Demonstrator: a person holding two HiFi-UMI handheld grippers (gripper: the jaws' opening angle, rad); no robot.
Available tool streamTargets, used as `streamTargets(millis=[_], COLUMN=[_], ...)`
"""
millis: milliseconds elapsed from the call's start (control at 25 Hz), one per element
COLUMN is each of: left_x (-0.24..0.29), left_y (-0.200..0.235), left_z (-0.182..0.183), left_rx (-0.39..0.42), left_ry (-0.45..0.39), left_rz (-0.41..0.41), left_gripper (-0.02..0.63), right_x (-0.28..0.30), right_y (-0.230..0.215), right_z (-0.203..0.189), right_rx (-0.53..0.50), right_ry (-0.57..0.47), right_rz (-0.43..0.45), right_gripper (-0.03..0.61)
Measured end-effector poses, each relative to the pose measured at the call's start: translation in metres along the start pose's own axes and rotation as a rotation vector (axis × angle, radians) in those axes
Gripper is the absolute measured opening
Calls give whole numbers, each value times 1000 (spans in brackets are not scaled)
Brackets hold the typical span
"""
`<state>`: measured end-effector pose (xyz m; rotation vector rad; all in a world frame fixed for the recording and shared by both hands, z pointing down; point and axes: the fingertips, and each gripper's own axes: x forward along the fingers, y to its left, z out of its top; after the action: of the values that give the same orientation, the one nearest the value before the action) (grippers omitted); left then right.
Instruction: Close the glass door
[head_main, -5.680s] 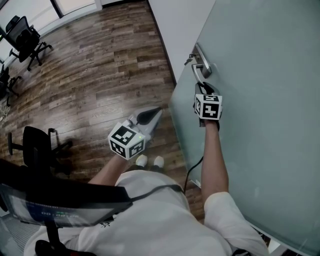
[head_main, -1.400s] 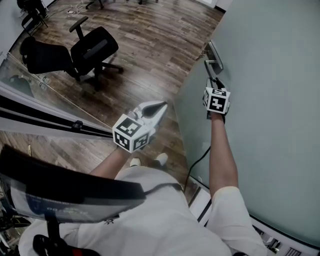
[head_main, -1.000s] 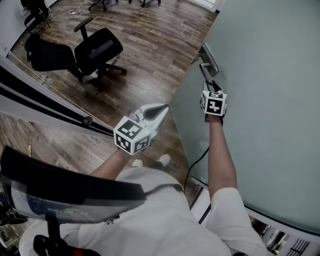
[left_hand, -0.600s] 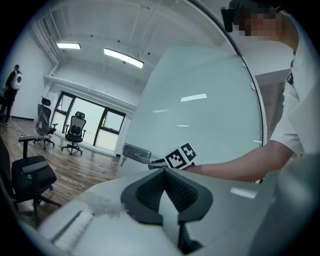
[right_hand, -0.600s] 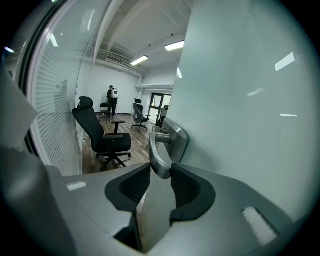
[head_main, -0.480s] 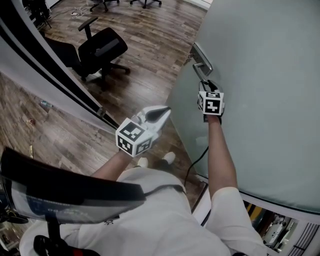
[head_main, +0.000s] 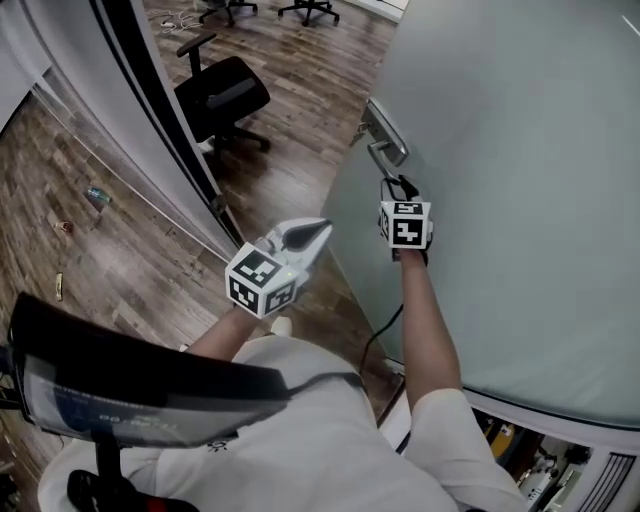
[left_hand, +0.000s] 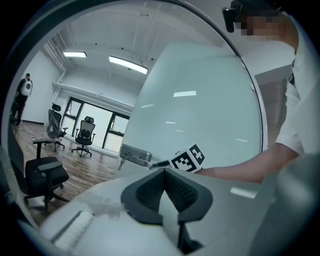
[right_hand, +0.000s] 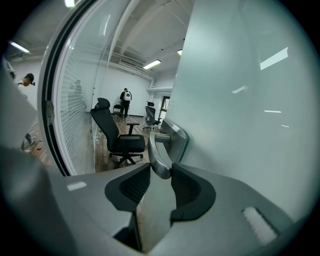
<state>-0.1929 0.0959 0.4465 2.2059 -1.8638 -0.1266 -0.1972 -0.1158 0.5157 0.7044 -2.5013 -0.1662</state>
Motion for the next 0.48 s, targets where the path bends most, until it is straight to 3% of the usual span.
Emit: streamTargets(millis=[480], left_x=[-50], left_y=[-37], left_z=[4], left_rx=[-46], left_ry=[-34], left_rz=[219], left_gripper=[-2], right_x=[-43], right_y=[51], right_z=[11], right_rx=[-51], right_ry=[-43], right_rz=[143], right_gripper=[133])
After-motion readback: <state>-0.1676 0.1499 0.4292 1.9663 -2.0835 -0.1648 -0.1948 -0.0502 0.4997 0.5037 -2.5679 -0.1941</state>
